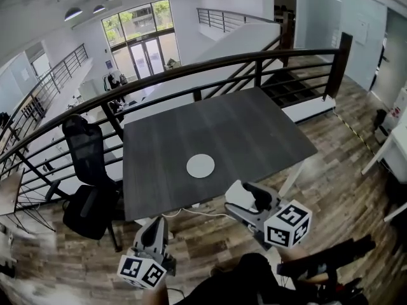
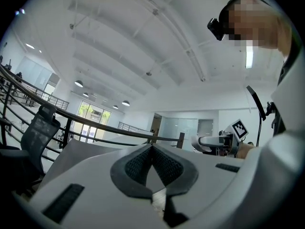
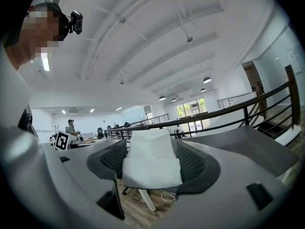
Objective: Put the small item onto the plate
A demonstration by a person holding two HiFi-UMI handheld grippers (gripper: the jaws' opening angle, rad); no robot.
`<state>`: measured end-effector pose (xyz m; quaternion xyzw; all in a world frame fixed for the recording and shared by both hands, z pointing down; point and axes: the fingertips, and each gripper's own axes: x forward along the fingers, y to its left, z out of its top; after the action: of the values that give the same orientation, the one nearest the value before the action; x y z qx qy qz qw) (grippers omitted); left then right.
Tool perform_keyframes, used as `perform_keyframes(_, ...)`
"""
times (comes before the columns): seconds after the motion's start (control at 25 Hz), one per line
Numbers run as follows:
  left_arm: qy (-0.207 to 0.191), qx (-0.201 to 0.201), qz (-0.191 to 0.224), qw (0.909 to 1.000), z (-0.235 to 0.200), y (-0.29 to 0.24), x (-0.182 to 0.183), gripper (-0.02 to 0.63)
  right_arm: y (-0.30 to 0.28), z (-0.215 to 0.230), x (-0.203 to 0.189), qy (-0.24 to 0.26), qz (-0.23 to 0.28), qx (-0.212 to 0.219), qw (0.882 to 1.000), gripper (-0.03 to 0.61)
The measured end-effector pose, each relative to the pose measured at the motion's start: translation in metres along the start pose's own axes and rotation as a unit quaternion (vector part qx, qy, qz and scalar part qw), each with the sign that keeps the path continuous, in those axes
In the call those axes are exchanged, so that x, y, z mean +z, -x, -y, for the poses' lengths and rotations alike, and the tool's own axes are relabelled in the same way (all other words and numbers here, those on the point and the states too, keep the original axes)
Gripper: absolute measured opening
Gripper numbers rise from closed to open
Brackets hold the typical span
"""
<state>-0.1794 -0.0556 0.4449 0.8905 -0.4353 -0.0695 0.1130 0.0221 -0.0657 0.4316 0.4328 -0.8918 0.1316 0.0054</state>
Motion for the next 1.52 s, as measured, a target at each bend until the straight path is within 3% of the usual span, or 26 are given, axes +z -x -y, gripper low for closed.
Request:
perform_keyframes(0.2, 0.005, 0.004, 0.003, 1.0, -0.019, -0.007, 0.004, 0.005, -0.022, 0.005, 0.01, 0.004, 0.001, -0.001, 1.0, 0.336)
perform_keyframes(0.56, -0.011, 0.034, 0.01, 0.9993, -0.048, -0.027, 0.029, 0.005, -0.078, 0.017, 0.036, 0.011, -0.002, 0.042, 0.999, 0.336)
perform_keyframes(1.04, -0.046, 0.05, 0.018, 0.9975, -0.053, -0.118, 0.05, 0.005, -0.117, 0.086, 0.07, 0.013, 0.002, 0.074, 0.997, 0.336)
perform_keyframes(1.52, -0.054, 0.061, 0.016, 0.9965, -0.054, -0.219, 0.048, 0.005, -0.156, 0.161, 0.088, 0.009, 0.0, 0.111, 0.994, 0.335)
